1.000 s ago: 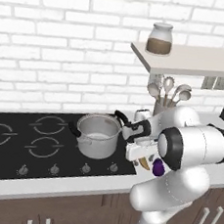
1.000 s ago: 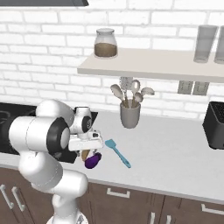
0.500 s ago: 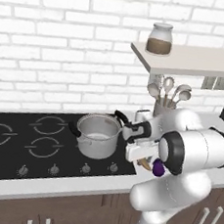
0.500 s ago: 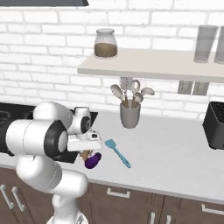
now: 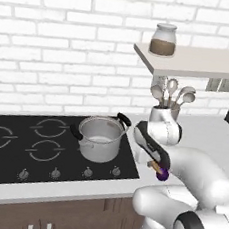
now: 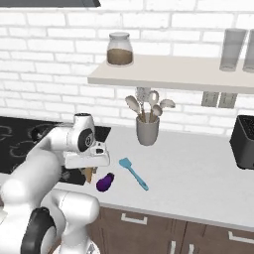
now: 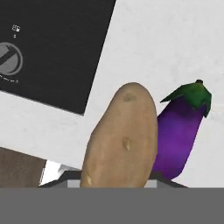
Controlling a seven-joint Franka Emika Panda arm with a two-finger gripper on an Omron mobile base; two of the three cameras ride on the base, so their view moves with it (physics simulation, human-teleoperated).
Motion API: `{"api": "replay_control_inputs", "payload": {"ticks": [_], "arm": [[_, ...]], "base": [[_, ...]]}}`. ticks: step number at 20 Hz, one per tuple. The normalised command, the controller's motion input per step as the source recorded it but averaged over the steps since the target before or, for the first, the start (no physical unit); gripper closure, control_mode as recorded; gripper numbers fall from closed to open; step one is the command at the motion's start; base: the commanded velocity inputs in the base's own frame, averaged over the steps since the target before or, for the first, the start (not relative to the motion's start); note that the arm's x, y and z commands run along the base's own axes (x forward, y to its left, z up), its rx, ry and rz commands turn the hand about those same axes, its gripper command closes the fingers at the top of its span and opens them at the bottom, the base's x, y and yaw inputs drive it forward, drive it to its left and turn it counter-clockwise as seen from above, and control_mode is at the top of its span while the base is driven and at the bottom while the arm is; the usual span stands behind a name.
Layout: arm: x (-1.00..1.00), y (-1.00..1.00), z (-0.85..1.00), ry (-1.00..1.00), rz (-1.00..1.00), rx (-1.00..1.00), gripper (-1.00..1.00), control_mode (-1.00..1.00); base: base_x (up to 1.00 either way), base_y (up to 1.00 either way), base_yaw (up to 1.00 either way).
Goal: Put the eggplant and sweet potato in the pot. Retrieve the spatula and lightly stir the vegetables in the pot.
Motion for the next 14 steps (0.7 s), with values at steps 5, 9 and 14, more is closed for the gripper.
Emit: {"api": "replay_control_inputs", "payload": {"ticks": [5, 9, 14], "arm": [[-0.72, 0.27, 1.00, -0.13, 0.01, 0.00, 1.00, -1.00], [-0.55, 0.22, 1.00, -0.13, 0.05, 0.01, 1.00, -1.00], [-0.04, 0.15, 1.00, -0.13, 0.09, 0.05, 1.00, -1.00]], "base": [[0.00, 0.00, 0.00], [0.00, 0.00, 0.00], [0.00, 0.00, 0.00]]}}
